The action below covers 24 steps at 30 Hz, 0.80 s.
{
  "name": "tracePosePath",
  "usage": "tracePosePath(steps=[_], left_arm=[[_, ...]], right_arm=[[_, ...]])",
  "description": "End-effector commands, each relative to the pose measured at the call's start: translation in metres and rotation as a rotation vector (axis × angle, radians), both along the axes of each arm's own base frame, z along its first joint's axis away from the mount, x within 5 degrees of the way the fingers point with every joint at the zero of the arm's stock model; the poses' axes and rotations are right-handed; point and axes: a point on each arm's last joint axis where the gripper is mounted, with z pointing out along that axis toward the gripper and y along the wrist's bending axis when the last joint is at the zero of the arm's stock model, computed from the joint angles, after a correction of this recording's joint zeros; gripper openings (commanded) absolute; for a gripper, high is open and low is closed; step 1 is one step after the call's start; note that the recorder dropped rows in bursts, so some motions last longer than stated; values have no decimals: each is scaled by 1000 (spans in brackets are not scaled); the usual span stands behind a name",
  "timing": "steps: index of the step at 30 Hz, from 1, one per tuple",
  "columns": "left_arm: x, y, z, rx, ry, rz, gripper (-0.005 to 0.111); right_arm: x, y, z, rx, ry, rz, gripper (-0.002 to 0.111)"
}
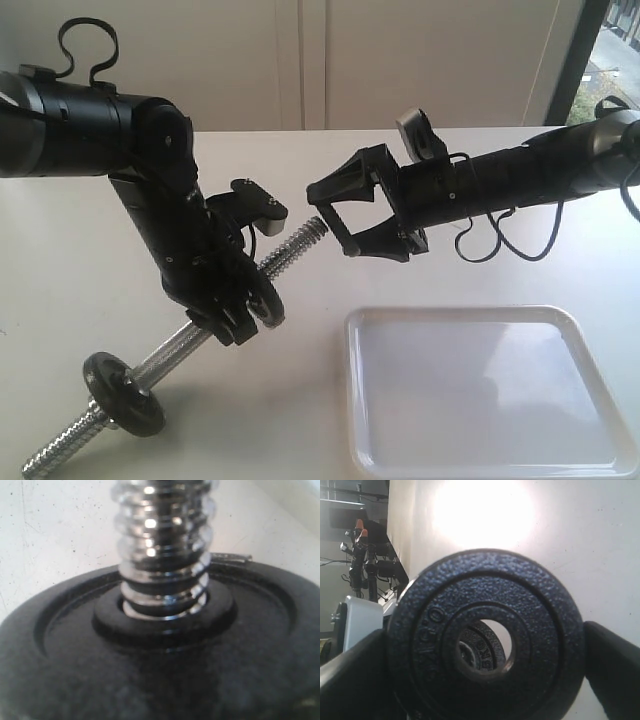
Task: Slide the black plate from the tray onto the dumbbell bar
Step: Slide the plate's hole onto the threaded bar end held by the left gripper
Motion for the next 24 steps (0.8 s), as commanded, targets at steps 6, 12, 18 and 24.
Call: tracePosePath(steps=[6, 12, 18, 24], left_arm=[[-6, -1, 19, -61, -24, 18, 0], [-6, -1, 19, -61, -24, 18, 0], [-6, -1, 19, -61, -24, 18, 0], [-6, -1, 19, -61, -24, 18, 0]], right_arm=[[1, 0, 14, 82, 27, -16, 0], [-1, -1, 21, 82, 17, -15, 0], [-2, 0, 27, 79, 1, -8, 0], [-8, 15, 27, 74, 2, 34, 0]])
